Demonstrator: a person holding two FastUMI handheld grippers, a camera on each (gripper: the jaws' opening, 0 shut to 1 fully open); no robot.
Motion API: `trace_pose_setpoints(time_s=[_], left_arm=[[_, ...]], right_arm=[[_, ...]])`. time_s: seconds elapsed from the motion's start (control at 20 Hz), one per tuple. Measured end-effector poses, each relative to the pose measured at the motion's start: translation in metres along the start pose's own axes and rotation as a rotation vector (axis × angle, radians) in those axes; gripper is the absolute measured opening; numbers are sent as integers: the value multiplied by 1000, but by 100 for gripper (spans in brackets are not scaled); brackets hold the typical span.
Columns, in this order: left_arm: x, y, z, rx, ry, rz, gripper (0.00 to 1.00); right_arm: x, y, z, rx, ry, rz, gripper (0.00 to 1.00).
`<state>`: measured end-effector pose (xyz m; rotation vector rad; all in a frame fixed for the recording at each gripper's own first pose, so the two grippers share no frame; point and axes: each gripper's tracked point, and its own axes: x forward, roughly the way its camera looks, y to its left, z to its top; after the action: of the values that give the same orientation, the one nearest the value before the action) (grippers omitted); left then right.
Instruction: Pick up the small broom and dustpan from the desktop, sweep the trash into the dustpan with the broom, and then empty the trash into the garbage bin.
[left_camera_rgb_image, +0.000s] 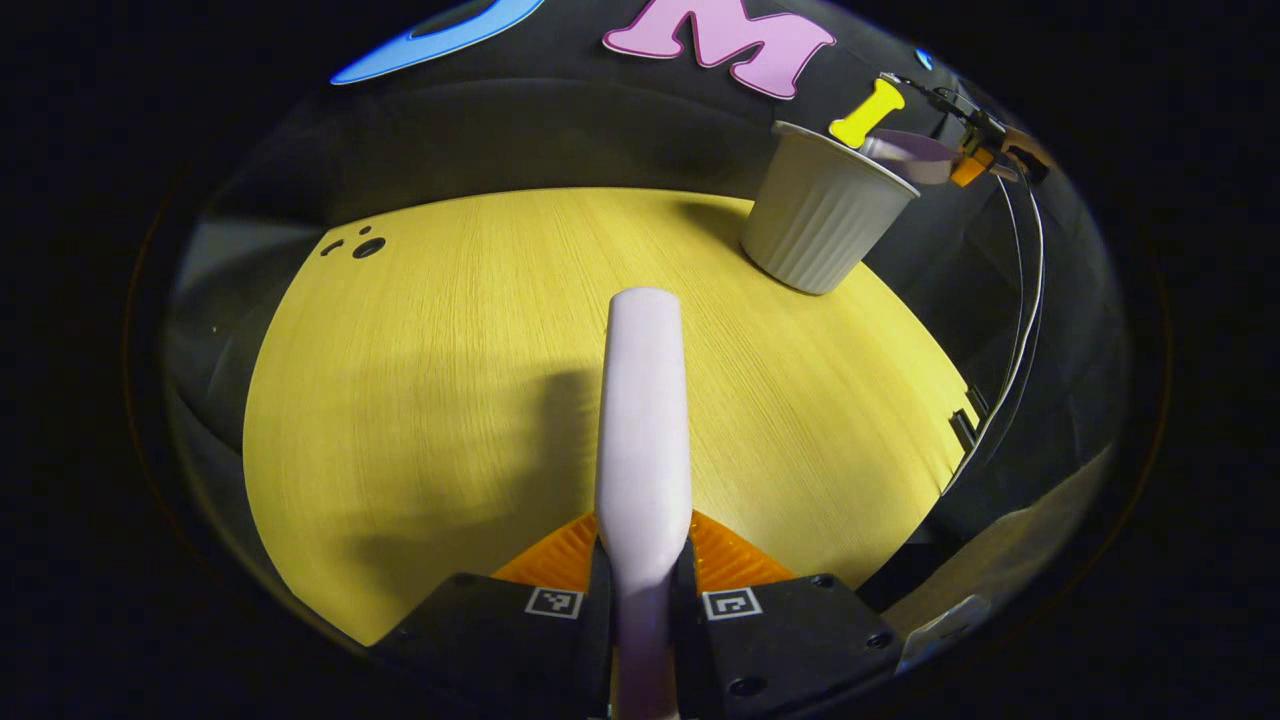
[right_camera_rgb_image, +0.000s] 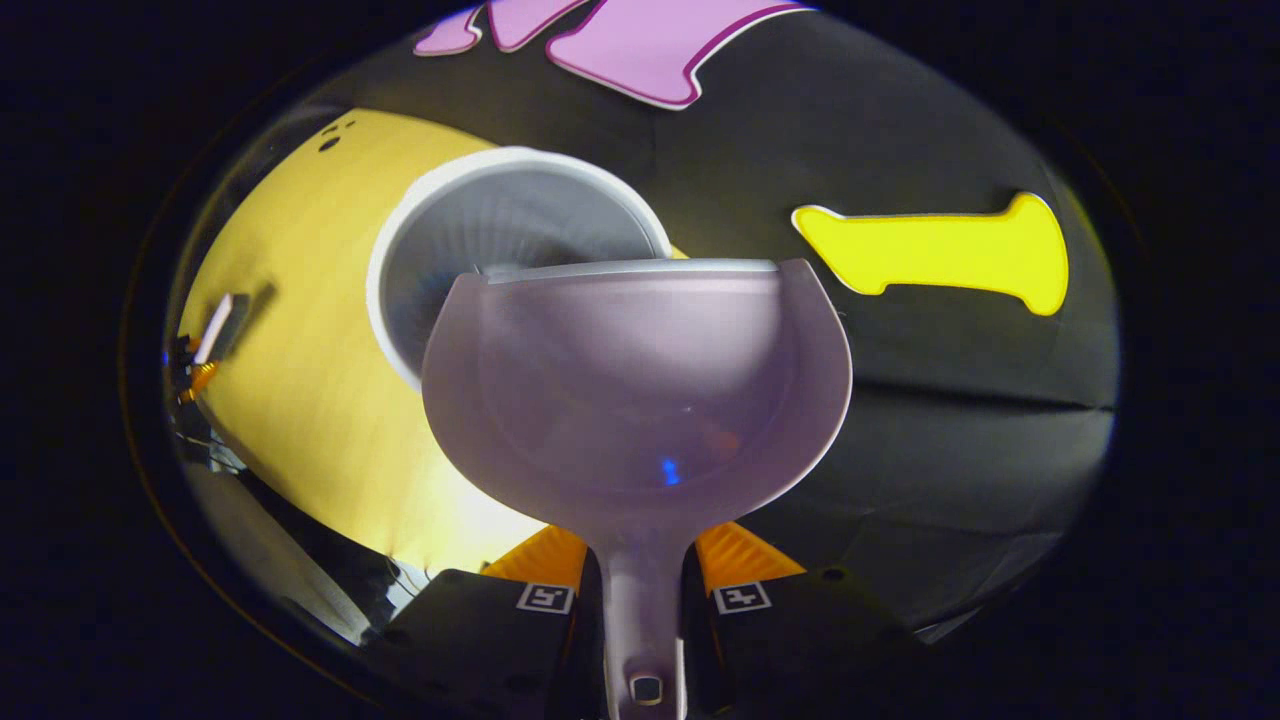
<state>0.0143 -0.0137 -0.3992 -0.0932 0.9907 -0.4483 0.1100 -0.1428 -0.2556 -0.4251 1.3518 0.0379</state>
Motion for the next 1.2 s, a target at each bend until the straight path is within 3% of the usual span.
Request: trace_pose_setpoints(time_s=[0.3,0.5,0.85,1.05,1.2], left_arm=[[1,3,3,19,-2,40,29],[0,4,3,35,6,58,29],[1,11,4,77,14,100,29],[4,14,1,93,31,122,29],[8,16,-1,113,42,139,29]], right_arm=[[-49,45,-17,128,-245,94,36],[-73,102,-46,139,-322,176,36],[-56,228,-110,134,-279,337,36],[-12,296,-133,144,-223,404,36],[28,332,-139,124,-197,403,33]])
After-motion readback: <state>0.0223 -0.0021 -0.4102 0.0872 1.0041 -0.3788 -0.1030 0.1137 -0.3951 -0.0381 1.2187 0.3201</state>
